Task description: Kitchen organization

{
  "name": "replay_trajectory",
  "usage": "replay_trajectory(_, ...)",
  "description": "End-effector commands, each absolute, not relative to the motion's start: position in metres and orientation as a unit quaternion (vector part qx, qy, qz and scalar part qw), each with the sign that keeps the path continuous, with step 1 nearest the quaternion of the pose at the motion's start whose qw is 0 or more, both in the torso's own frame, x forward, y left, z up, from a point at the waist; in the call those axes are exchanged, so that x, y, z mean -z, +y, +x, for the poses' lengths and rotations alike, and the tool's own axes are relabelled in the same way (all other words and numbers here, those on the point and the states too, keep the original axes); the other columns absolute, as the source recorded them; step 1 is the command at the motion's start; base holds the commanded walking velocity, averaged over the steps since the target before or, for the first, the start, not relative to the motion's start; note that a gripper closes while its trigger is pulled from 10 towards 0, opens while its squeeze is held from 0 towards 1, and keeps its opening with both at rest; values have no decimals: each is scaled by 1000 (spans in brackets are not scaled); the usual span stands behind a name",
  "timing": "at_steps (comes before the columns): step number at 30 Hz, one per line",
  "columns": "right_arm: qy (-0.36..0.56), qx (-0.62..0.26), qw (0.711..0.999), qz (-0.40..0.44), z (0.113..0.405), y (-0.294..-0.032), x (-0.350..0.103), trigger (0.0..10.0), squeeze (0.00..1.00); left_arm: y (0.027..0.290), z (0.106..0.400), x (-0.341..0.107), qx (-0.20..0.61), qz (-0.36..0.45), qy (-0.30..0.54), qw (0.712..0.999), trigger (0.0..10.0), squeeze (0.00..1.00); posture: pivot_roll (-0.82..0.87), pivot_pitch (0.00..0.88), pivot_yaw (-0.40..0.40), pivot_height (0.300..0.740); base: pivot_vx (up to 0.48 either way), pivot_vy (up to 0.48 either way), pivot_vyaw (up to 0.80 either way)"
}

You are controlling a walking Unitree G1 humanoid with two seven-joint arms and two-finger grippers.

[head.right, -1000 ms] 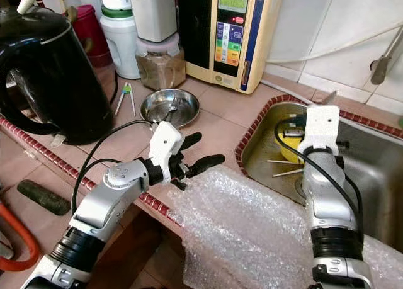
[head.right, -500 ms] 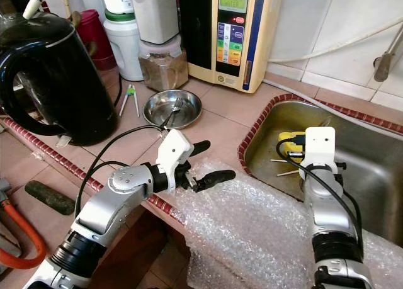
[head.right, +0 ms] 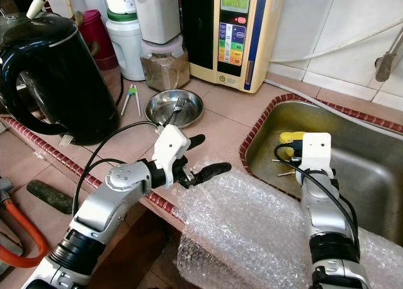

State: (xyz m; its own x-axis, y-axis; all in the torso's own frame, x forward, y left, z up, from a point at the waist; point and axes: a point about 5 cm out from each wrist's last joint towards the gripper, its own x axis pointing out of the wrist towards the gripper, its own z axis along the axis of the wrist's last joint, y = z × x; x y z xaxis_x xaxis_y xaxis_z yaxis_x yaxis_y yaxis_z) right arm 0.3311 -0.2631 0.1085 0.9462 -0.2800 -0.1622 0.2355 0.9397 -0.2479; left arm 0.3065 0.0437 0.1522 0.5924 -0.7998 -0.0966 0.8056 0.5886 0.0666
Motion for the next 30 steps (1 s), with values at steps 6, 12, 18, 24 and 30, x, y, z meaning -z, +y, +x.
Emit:
replay_trajectory(6,-6,59,993,-107,327,-231,-141,10000,1000,81,335,-171,262,92,-67,958,10000,1000,-23,47,31,740,0,0,0)
replay_trajectory(12,-48,-20,991,-123,319,-196,-153,10000,1000,106,342,-169,176,94,-80,977,10000,1000,-25,37,23,740,0,0,0)
replay_trajectory(18,-83,-77,986,-119,307,-168,-166,10000,1000,118,345,-153,133,103,-61,984,10000,1000,-26,27,7,740,0,0,0)
replay_trajectory(24,-99,-113,982,-111,297,-149,-176,10000,906,116,350,-143,132,98,-41,985,10000,0,-37,37,12,740,0,0,0)
replay_trajectory(30,-102,-138,979,-110,289,-139,-182,10000,0,106,354,-138,153,83,-27,984,10000,0,-46,45,21,740,0,0,0)
